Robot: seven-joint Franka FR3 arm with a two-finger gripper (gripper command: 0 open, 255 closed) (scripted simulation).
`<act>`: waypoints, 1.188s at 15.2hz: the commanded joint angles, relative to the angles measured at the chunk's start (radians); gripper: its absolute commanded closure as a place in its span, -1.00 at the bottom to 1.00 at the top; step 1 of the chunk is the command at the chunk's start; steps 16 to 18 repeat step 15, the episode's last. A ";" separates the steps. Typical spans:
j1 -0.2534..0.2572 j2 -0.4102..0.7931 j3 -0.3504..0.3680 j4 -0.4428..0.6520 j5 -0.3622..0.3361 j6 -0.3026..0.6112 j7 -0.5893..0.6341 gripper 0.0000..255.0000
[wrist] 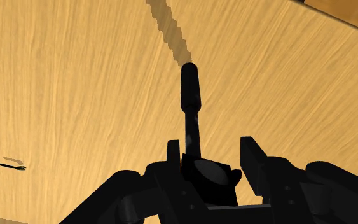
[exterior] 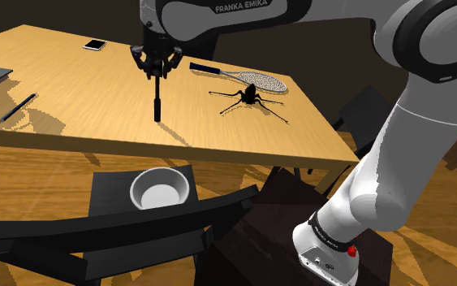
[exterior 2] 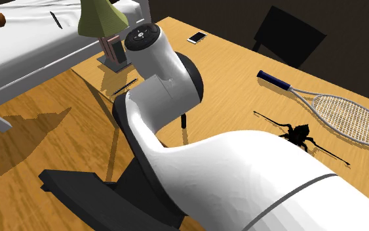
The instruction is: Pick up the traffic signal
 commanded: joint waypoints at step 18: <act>0.007 -0.008 0.008 0.173 0.029 -0.175 -0.054 1.00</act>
